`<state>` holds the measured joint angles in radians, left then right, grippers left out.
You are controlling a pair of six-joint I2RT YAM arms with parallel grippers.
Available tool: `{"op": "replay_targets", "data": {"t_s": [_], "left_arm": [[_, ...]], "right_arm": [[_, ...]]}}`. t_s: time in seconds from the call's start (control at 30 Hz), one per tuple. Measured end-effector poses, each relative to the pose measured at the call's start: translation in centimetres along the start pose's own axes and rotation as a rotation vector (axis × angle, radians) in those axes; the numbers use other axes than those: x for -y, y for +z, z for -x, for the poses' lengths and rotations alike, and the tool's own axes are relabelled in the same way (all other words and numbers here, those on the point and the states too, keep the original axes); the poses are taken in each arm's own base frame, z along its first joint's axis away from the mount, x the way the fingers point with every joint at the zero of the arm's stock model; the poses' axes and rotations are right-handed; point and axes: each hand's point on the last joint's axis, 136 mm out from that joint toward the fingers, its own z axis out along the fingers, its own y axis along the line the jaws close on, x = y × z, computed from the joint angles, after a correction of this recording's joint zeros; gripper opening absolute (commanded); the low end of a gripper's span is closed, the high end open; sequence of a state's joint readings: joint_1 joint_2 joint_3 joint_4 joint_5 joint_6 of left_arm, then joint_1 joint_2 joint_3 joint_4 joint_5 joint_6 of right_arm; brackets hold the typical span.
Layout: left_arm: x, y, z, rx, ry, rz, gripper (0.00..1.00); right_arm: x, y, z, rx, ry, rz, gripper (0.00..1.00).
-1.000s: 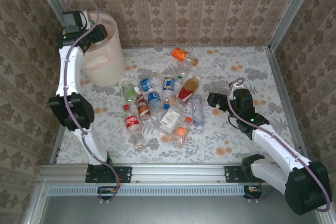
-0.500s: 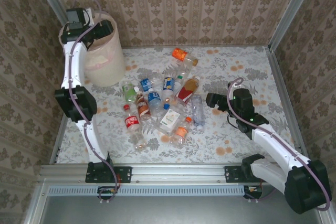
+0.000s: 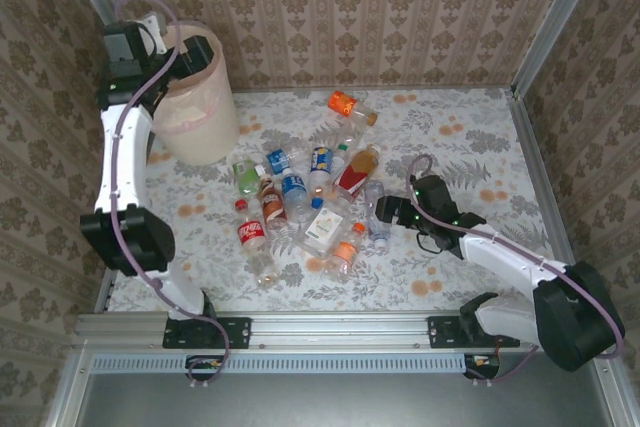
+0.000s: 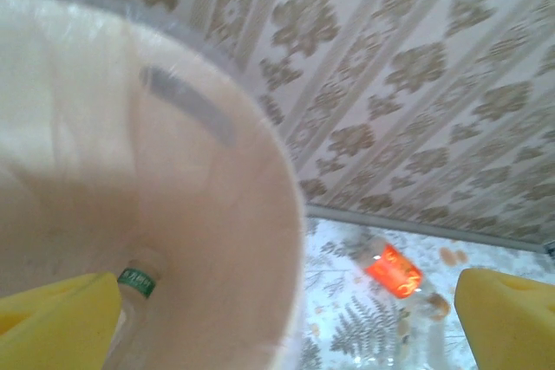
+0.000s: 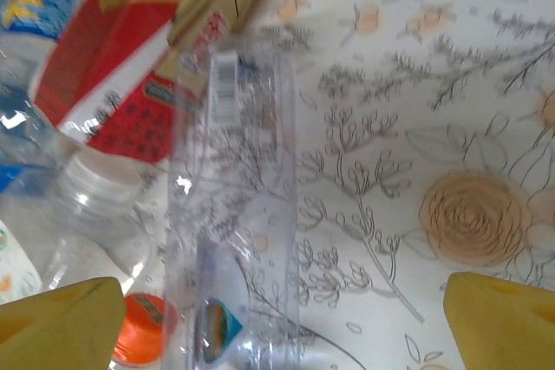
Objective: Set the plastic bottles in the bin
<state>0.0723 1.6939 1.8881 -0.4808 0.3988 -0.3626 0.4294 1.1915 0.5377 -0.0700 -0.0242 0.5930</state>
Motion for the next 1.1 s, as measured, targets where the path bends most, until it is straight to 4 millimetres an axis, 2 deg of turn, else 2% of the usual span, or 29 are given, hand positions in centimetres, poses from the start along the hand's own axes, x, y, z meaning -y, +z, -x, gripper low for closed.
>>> {"op": "replay_targets", "data": {"t_s": [0.1,0.17,0.37,0.47,0.7,1.1], "left_arm": [[1.8,-1.8,0.7,0.052,-0.015,-0.063,1.00],[2.6,-2.6,0.3,0.064,-0.041,-0.104,1.00],[4.3,-3.3,-4.0,0.014,-0.133,-0.173,1.00],[5.9,-3.8,-6.1,-0.009,-0.150,-0.191,1.00],[9.4,-5.6,-10.1,-0.030,-0.180,-0.214,1.00],[10.4,-4.3,-15.8,-0.174,-0.172,-0.154,1.00]], "right_arm": [[0.1,0.6,-1.5,-0.060,-0.001,-0.030,0.90],[-0.1,0.9,-2.1,-0.094,-0.010,-0.042,0.89],[-2.4,1.6,-2.7,-0.142,-0.057,-0.035,0.86],[-2.6,2.2,-2.9,-0.163,-0.075,-0.077,0.81],[-0.9,3.2,-4.4,-0.220,-0.109,-0.193,0.74],[1.3,3.6,-4.9,-0.202,-0.155,-0.275,0.64]]}}
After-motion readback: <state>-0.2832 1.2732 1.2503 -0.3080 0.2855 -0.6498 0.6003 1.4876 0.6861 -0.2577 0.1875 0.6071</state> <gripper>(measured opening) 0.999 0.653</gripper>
